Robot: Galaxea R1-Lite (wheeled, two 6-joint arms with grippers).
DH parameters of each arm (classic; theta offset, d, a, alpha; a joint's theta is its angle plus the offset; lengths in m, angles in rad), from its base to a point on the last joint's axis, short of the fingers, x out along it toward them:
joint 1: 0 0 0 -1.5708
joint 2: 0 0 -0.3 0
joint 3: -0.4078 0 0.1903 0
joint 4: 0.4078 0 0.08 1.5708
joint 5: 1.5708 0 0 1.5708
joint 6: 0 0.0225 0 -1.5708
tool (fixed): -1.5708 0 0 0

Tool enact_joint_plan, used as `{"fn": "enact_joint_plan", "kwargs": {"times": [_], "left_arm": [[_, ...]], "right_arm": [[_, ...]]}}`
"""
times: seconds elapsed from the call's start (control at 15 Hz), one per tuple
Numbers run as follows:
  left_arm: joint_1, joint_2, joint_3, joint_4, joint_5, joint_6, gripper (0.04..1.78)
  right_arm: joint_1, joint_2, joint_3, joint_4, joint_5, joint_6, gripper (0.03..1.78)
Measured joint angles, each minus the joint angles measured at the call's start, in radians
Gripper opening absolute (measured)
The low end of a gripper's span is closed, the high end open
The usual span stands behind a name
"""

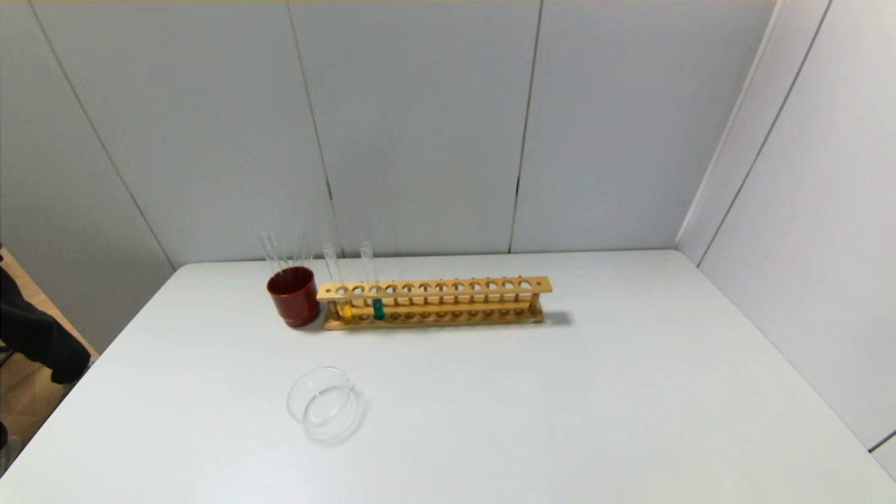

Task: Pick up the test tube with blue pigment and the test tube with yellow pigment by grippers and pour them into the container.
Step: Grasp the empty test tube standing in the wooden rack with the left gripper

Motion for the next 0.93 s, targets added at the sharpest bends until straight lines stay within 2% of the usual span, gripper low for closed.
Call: {"fn": "enact_joint_plan", "kwargs": {"times": [0.67,0.93], "left_arm": [[0.000,0.000,-0.007,-0.020,0.001,-0.009,1.75],[0.000,0.000,-0.107,0.055,-0.010,-0.009,1.75]], "right_arm": [[0.000,0.000,0.000,0.000,0.000,0.001,1.75],[0.000,0.000,0.000,0.000,0.000,0.001,1.75]]}}
